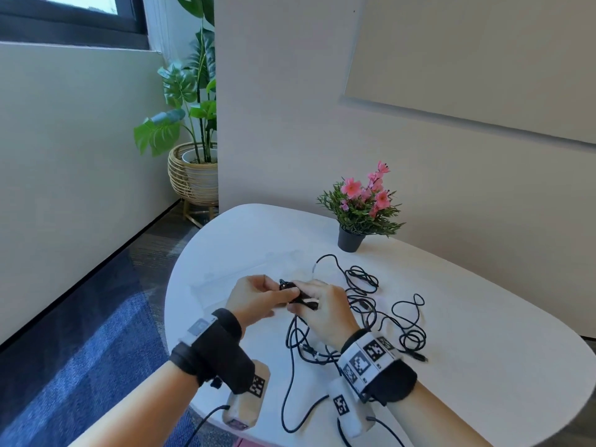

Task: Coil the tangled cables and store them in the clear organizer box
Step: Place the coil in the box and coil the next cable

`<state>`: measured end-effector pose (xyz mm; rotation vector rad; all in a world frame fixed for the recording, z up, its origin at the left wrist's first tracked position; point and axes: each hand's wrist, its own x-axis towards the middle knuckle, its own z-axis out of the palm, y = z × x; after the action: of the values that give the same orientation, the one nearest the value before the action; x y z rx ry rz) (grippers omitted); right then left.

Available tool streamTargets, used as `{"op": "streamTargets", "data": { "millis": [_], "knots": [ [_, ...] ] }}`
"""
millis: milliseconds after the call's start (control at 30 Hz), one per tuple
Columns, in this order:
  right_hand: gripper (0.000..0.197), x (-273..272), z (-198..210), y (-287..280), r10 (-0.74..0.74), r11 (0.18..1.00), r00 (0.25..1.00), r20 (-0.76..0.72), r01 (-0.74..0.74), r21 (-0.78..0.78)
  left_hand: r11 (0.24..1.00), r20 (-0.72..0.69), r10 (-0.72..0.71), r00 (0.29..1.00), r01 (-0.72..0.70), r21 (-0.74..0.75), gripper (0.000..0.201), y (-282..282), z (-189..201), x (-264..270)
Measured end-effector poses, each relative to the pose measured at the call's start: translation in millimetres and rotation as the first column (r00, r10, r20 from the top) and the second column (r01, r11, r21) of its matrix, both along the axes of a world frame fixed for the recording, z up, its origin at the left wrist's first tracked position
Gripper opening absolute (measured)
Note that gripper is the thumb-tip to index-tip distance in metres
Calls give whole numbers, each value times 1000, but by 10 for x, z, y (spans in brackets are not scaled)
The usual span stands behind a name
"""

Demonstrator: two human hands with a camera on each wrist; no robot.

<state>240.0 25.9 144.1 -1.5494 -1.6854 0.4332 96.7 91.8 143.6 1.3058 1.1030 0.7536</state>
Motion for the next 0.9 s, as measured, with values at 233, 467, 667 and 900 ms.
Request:
{"op": "streamTargets", "data": {
  "millis": [233, 467, 667, 900],
  "knots": [
    [30, 343, -88, 412, -208, 971, 954, -215, 175, -165, 943, -347, -150, 926, 239, 231, 42, 304, 17, -10],
    [14, 527, 104, 1046, -409, 912, 888, -211, 395, -107, 853, -697, 49, 715, 334, 402, 20, 491, -566, -595],
    [18, 441, -137, 1501, -369, 872, 929, 16, 352, -340, 796, -490, 237, 839, 121, 593, 31, 403, -788, -832],
    [50, 449, -300, 1662, -285, 822, 925, 252, 372, -432, 895, -375, 328, 867, -158, 417, 94, 251, -1041, -985]
  ]
}}
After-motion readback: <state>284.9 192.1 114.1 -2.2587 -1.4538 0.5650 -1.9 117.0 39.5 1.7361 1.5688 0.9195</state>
